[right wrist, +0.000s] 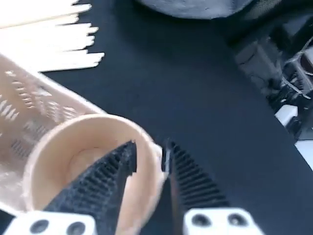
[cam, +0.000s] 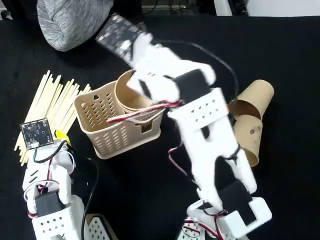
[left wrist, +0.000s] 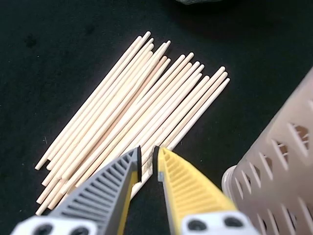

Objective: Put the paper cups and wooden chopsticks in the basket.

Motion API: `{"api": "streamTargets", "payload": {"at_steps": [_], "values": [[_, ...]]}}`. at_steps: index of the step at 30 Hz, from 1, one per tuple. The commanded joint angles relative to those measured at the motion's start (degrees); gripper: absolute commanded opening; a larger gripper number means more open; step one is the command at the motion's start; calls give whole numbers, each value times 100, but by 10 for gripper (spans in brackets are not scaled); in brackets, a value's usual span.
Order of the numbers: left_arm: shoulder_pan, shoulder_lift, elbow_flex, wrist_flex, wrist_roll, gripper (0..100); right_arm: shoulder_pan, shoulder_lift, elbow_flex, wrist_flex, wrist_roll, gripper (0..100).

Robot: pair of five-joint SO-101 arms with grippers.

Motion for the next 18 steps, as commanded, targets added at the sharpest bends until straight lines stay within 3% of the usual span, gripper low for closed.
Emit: {"api": "streamTargets", "payload": {"at_steps": [1,8,11,18], "values": [[66,-35,-22,-149,-53,84,642,-338,-875,492,0,175],[66,-35,-22,-141,-53,84,1925,-541,-1051,2303,1829,273],[66,-35,-22,-141,-53,84,2857,-716,-127,2224,2523,273],[66,-35,-22,-141,-53,84,4422,-2229,2985,1582,5178,274]]}}
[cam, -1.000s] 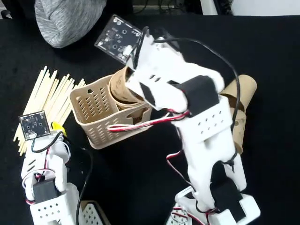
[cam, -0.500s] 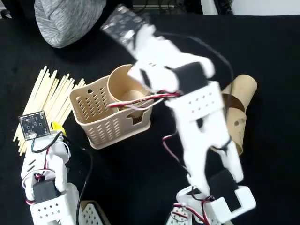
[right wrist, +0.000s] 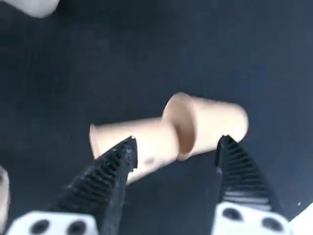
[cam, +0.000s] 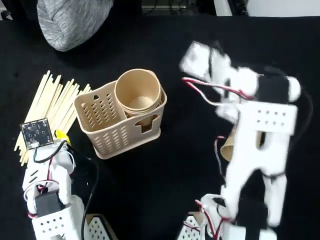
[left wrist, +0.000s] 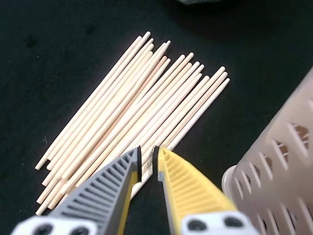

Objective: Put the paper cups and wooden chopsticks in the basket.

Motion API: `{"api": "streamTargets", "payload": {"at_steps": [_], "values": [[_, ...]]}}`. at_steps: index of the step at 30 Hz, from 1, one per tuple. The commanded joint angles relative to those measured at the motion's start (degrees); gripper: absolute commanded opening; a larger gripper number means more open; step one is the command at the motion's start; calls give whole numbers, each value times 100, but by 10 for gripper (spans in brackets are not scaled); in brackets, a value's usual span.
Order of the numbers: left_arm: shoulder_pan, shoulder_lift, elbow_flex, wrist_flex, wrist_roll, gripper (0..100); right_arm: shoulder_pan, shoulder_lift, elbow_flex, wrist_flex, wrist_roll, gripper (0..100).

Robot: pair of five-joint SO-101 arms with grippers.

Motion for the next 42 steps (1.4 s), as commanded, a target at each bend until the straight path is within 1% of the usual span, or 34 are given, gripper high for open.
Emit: {"api": "streamTargets", "payload": {"at_steps": [1,4,7,10,15,18,20,21,23,24,25,26,28,30,32,36,39,42], "values": [[66,-35,-22,-141,-53,84,1081,-1393,2149,-712,1793,275],[66,-35,-22,-141,-53,84,1521,-2360,3714,-1415,2602,275],[75,-35,-22,-141,-53,84,1758,-3257,5121,-2224,2936,273],[75,-35,-22,-141,-53,84,1969,-3969,6501,-3279,3323,272],[75,-35,-22,-141,-53,84,2110,-4479,8435,-5767,3349,272],[75,-35,-22,-149,-53,84,2198,-4523,9130,-7024,3349,270],[75,-35,-22,-149,-53,84,2215,-4541,9411,-7569,3349,235],[75,-35,-22,-149,-53,84,2215,-4558,9481,-7754,3349,194],[75,-35,-22,-149,-53,84,2215,-4567,9499,-7903,3235,78],[75,-35,-22,-149,-53,84,2215,-4576,9446,-7912,3059,15],[75,-35,-22,-149,-53,84,2215,-4593,9341,-7877,2822,11],[75,-35,-22,-149,-53,84,2215,-4629,9279,-7868,2637,31],[75,-35,-22,-149,-53,84,2215,-4752,9138,-7833,2347,8],[75,-35,-13,-149,-44,84,2189,-4936,8945,-7455,2189,11],[75,-35,-13,-149,-44,84,2163,-5191,8558,-6567,2031,11],[75,-35,-13,-149,-35,84,1890,-5701,7284,-4343,1451,11],[75,-35,-13,-149,-35,84,1389,-5877,6114,-2954,800,11],[75,-35,-13,-149,-35,84,651,-5745,4980,-2013,26,11]]}}
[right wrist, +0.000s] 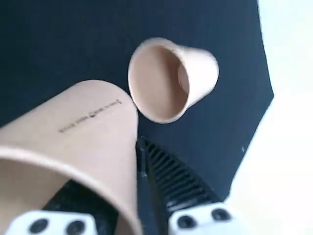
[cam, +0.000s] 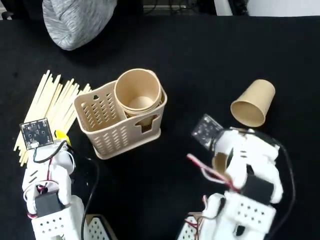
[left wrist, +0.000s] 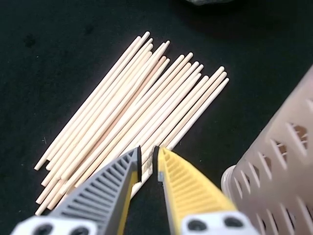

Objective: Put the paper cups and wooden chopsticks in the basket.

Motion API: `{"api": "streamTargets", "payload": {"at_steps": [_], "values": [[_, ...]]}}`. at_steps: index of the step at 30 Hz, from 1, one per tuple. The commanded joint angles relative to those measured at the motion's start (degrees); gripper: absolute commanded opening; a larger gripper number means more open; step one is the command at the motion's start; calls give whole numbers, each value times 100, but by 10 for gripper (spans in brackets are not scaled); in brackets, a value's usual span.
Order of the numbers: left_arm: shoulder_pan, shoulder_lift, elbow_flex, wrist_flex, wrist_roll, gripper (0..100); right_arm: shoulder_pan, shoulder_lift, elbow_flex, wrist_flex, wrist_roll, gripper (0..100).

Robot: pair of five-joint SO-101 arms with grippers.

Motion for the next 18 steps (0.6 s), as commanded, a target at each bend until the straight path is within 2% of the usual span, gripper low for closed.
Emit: {"api": "streamTargets", "payload": {"at_steps": [1,4,12,15,18], "values": [[66,-35,-13,-149,-35,84,-1073,145,-2035,1565,-1204,11],[66,-35,-13,-149,-44,84,-1626,760,-3020,1679,-2303,11],[66,-35,-13,-149,-44,84,-2602,2677,-5323,1196,-5178,11],[66,-35,-13,-149,-53,84,-3077,3345,-6158,1231,-5697,11],[66,-35,-13,-149,-53,84,-3560,4057,-6791,1231,-5864,11]]}}
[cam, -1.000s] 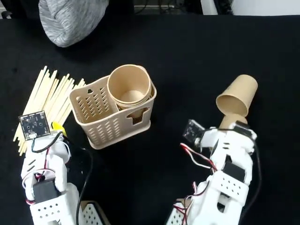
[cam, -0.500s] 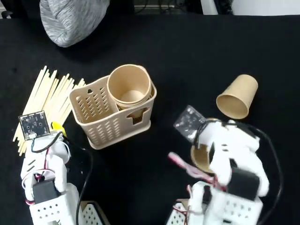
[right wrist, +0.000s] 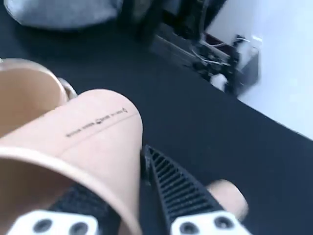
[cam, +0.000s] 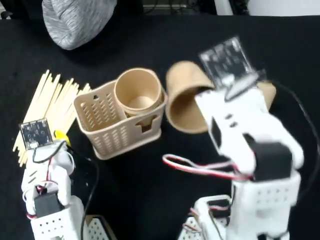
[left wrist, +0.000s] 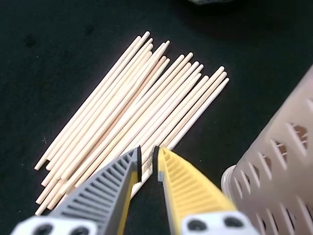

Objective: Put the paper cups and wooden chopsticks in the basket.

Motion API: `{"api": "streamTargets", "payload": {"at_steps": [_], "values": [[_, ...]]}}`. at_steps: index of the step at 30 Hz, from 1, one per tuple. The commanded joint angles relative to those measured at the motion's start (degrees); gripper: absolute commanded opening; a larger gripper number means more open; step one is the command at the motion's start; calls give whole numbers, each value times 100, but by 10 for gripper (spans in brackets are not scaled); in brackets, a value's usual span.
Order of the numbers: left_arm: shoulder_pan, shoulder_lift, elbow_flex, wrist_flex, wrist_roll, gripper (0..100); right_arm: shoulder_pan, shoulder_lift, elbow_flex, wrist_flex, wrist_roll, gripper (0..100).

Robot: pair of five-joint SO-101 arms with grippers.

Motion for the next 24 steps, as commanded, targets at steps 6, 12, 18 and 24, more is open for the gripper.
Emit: {"api": "streamTargets", "payload": {"at_steps": [6,12,18,24], "values": [[66,-35,-13,-149,-53,84,-1011,2097,-1684,18,-334,11],[66,-35,-13,-149,-53,84,-1020,2747,-1745,-97,-325,11],[66,-35,-13,-149,-53,84,-1090,2879,-1859,-26,-281,11],[66,-35,-13,-149,-53,84,-1380,2782,-2571,668,-281,11]]}}
